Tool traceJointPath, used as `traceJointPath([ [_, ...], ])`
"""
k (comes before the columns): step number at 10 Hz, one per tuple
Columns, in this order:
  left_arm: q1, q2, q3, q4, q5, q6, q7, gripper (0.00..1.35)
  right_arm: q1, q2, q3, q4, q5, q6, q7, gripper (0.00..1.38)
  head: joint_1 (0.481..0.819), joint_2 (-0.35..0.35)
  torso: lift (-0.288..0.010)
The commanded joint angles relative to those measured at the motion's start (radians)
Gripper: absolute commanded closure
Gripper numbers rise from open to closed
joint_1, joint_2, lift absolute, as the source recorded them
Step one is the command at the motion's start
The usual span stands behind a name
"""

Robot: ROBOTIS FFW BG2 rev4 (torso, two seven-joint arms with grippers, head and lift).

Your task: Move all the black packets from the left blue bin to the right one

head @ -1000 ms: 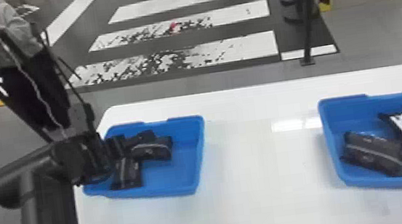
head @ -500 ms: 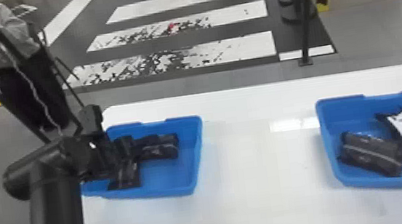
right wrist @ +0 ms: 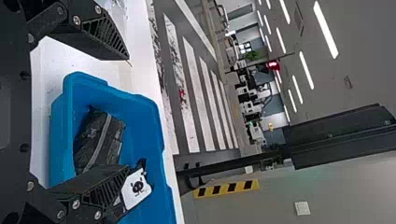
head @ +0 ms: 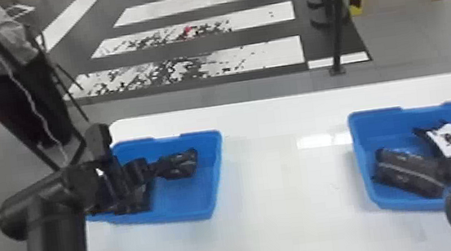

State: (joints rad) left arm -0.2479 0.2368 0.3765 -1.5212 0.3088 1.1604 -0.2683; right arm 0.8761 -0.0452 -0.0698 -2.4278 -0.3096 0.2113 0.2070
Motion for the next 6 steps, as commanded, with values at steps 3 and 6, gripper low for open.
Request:
traceJointPath([
  [3, 0.204, 0.002, 0.012, -0.323, 0.198, -0.041, -0.026, 1.21, -0.005, -0.001, 0.000, -0.006, -0.001, 0.000, 0.003, 0.22, 0.695, 0.221, -0.154],
  [6, 0.361, -0.039, 0.010, -0.569, 0.349, -0.125, -0.063, 1.21, -0.042, -0.001, 0.004, -0.025, -0.019, 0.010, 0.049, 0.22, 0.695, 0.156, -0.154],
])
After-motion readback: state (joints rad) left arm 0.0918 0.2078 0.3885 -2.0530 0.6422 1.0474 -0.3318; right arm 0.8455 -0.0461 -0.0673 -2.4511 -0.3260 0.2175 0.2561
